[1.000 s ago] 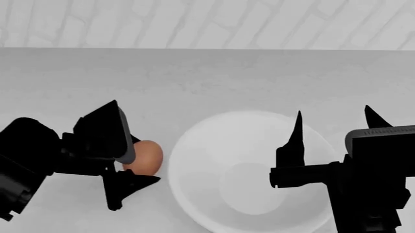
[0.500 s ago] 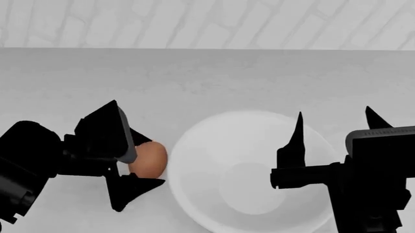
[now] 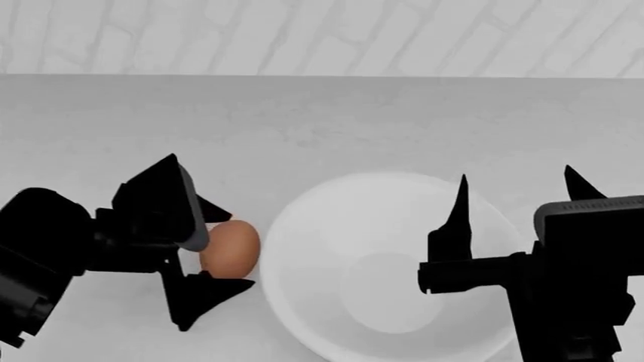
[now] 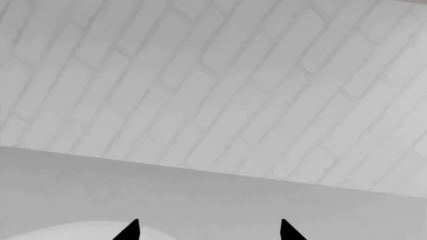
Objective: Place the eggs and milk next to the bowl.
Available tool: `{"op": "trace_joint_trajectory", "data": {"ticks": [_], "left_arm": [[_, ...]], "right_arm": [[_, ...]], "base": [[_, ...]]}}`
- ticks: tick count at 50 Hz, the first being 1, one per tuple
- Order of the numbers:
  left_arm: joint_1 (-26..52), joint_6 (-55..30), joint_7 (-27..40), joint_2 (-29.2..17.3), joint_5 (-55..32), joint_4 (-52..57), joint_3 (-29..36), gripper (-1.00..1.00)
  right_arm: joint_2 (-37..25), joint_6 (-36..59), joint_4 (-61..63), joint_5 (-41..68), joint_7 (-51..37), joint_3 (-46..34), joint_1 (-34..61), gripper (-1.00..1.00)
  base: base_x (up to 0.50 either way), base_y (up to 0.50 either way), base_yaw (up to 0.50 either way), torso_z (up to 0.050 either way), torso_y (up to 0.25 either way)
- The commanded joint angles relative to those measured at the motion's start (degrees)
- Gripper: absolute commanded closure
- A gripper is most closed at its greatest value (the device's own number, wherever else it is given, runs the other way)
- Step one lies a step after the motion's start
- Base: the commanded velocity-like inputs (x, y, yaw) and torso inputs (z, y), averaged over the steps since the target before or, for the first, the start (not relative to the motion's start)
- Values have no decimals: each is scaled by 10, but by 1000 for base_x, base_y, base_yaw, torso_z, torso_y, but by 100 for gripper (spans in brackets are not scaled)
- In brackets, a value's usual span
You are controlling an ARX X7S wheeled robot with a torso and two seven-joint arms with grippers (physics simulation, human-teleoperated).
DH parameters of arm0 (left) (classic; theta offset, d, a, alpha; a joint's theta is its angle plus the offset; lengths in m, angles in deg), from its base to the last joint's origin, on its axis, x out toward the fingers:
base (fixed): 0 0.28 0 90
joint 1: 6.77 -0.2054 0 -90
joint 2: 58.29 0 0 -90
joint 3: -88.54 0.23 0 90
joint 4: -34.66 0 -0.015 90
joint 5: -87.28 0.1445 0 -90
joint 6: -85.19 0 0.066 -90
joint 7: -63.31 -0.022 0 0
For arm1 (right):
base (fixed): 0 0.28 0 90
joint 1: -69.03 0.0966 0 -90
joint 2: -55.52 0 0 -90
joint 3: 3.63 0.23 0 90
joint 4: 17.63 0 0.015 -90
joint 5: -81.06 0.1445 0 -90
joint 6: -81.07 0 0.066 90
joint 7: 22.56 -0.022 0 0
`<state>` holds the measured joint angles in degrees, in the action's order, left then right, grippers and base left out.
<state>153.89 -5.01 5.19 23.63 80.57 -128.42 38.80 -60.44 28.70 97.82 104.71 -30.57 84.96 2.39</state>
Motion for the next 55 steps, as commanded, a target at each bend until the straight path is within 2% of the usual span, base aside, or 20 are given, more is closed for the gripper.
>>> {"op": "trace_joint_trajectory", "data": {"ticks": [1,10,19,31,46,55], "left_arm": [[0,-25,-16,-5,-12,11,-1,-100],[-7,-47,-15,-19,-17,49,-3,-100],[-42,-125,-13,-63,-33,184,-10,-100],[-66,-184,-9,-101,-49,289,-18,-100],[-77,-227,0,-132,-68,364,-35,-100],[-100,-266,15,-169,-91,439,-58,-100]], "right_arm": [[5,2,-3,-5,6,4,4,-100],[6,-1,-6,-5,6,1,5,-100],[5,0,-4,-4,5,0,6,-100],[4,1,1,-1,3,-1,5,-100],[3,4,7,2,1,-3,7,-100],[4,2,8,4,0,-4,8,-100]], "base": [[0,0,0,0,0],[0,0,0,0,0],[0,0,0,0,0],[0,0,0,0,0],[0,0,0,0,0],[0,0,0,0,0]]}}
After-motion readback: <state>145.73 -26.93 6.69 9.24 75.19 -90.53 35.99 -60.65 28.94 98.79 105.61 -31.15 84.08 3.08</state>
